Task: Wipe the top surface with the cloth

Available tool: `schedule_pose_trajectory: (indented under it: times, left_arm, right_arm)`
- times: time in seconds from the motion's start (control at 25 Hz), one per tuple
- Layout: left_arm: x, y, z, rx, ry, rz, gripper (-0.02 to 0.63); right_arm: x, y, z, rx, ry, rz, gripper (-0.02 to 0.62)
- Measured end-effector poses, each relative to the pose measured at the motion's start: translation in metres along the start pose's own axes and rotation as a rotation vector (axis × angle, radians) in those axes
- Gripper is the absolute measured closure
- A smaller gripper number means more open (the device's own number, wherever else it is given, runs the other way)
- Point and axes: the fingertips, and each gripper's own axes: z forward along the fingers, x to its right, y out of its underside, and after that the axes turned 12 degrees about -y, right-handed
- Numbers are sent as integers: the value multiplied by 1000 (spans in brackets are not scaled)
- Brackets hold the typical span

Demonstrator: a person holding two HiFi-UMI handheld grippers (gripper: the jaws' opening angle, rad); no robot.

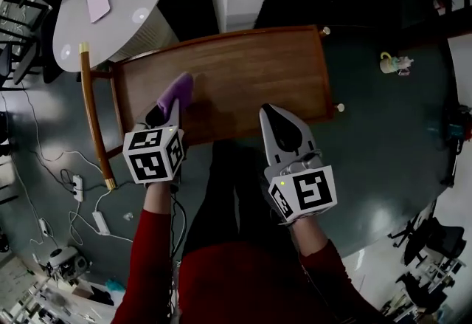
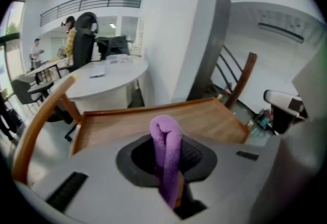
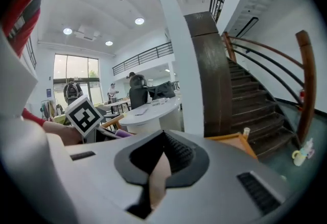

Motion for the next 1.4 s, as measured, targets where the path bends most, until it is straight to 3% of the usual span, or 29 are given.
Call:
schedule_pose_trajectory:
  times: [0.24,0.4,0.48,0.6,0.8,0.96,1.08,1.4]
  left_arm:
    - [202,-20,-17,47,377,93,543]
    - [306,-22,-25,-10,584,39,543]
    - [335,-15,-19,-63,631,25,543]
    - [347,1,-3,-115,612,44,543]
    - [337,6,12,-132,536,34,543]
    - [294,14,35,-140,438,-1,543]
    - [234,20,44,-137,334,-84,543]
    - [13,67,28,-133,6,-260,543]
  right_arm:
    - [43,11,-103,25,197,48,583]
    - [69,14,-158,50,317,66,583]
    - [75,15,-173,61,354,70,583]
    - [76,17,-181,59,366,69,583]
    - [79,13,-179,47,312,55,583]
    - [70,10,-155,22,241,36,583]
    - [62,5,-134,5,163,13,583]
    - [5,6,-37,-41,-77,-34,583]
